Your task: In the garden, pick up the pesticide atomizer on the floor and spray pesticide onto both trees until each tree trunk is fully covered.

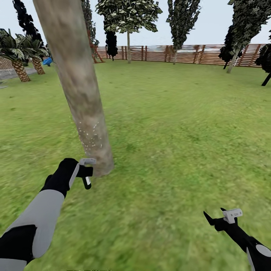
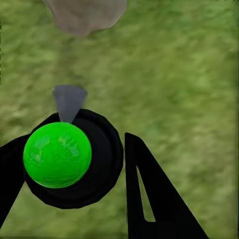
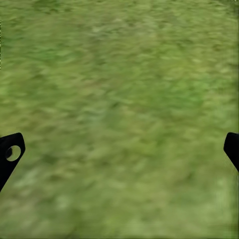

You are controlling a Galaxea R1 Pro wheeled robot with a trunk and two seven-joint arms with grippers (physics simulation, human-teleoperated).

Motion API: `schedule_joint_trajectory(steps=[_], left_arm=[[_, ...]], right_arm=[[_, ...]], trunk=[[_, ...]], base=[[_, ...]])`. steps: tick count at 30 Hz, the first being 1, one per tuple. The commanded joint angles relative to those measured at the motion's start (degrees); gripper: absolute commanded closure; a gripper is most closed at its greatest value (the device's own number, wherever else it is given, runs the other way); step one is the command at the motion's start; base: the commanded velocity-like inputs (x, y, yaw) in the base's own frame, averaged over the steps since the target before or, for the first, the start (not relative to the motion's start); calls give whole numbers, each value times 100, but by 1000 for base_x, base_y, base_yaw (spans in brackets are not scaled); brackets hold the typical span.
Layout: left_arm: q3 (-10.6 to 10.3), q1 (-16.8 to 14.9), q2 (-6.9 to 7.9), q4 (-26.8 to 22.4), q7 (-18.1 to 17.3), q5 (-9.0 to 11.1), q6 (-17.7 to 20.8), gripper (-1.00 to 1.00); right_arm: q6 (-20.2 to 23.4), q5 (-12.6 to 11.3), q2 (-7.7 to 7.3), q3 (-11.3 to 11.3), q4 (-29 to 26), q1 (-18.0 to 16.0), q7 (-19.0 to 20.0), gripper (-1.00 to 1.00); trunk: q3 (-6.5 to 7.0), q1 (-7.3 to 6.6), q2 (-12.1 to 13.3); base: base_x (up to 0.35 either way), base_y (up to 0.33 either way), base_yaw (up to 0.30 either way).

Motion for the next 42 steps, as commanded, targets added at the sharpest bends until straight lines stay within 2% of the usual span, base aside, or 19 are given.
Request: schedule_joint_trajectory(steps=[1, 8, 15, 30, 36, 42], left_arm=[[5, 0, 5, 0, 0, 2, 1, 100], [3, 0, 1, 0, 3, -3, 0, 100], [3, 0, 0, 0, 3, -6, 0, 100], [3, 0, 0, -1, 5, -6, -1, 100], [3, 0, -15, -7, 289, 15, 1, 100], [4, 0, -25, 0, 321, 21, 1, 100]], right_arm=[[0, -2, 0, 0, 0, 0, 0, -100], [0, 1, 0, 0, 0, 0, 0, -100], [0, -4, -2, 0, 0, 0, 0, -100], [0, -7, -6, 0, -6, 0, 6, -100], [0, -8, -8, 0, -9, 0, 9, -100], [0, -8, -10, 0, -9, 0, 9, -100]], trunk=[[0, 0, 0], [0, 0, 0], [0, 0, 0], [0, 0, 0], [0, 0, 0], [0, 0, 0]], base=[[81, -266, 252], [130, -251, 266], [33, -268, 47], [59, -270, 219], [28, -269, 141], [1, -270, 272]])
